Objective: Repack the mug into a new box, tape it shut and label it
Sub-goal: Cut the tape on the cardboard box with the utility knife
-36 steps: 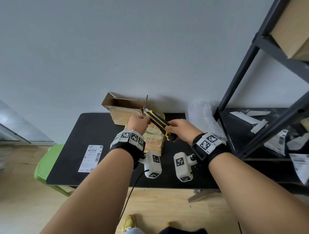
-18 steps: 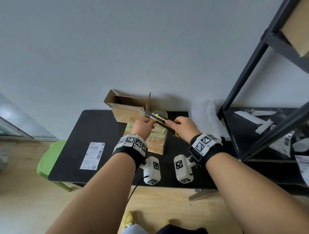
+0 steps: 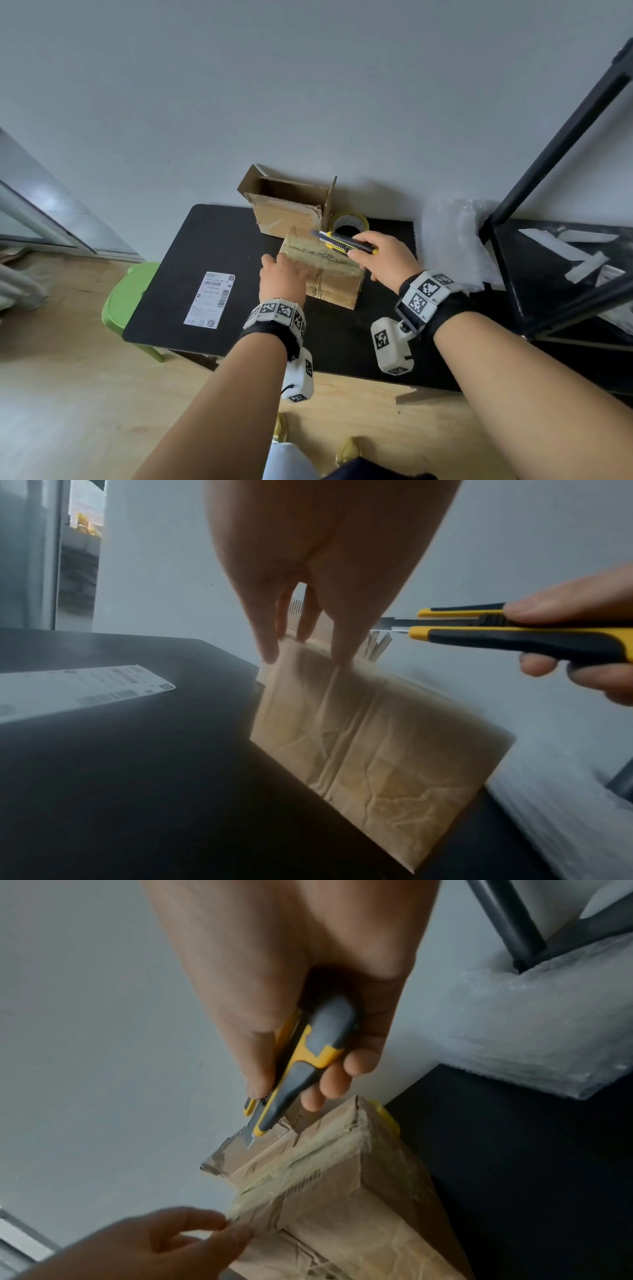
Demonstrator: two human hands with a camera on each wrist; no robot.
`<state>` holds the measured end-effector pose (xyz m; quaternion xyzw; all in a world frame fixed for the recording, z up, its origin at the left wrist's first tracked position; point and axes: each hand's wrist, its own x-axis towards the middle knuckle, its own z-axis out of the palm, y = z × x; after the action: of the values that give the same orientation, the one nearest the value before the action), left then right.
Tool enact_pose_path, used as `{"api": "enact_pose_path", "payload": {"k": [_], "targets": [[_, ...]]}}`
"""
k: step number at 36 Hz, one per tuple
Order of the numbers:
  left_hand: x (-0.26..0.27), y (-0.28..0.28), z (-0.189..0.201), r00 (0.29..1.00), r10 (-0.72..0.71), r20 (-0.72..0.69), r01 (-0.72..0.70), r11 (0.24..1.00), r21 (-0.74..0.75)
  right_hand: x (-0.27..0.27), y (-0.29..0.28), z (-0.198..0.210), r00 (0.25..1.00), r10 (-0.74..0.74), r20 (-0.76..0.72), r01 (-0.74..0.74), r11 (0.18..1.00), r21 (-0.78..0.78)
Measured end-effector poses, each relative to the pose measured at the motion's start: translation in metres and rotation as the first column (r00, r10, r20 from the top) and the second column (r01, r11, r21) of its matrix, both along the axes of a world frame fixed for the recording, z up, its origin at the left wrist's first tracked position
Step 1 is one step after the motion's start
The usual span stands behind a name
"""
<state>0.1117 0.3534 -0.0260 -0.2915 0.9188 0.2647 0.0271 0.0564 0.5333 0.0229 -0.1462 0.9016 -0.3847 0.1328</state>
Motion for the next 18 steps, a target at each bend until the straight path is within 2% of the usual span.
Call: {"api": "enact_pose_path", "payload": {"k": [7, 10, 15, 18], "targets": [[-0.012, 0.001, 0.001, 0.998, 0.011, -0.063, -0.007, 0.998, 0.069, -0.001, -0.013, -0.008, 0.995, 0.035, -0.096, -0.025, 0.994, 0.103], [-0.014, -0.004, -0.002, 0.997, -0.028, -0.078, 0.034, 0.996, 0.086, -0.002, -0.017, -0.008, 0.992, 0.045, -0.116, -0.030, 0.991, 0.128], [-0.008, -0.017, -0.011, 0.987, -0.133, -0.086, 0.137, 0.990, 0.037, -0.005, -0.025, -0.007, 0.988, 0.091, -0.128, -0.069, 0.983, 0.169], [-0.005, -0.019, -0.009, 0.980, -0.193, -0.051, 0.191, 0.981, -0.045, -0.009, -0.033, -0.003, 0.983, 0.119, -0.143, -0.089, 0.976, 0.197]]}}
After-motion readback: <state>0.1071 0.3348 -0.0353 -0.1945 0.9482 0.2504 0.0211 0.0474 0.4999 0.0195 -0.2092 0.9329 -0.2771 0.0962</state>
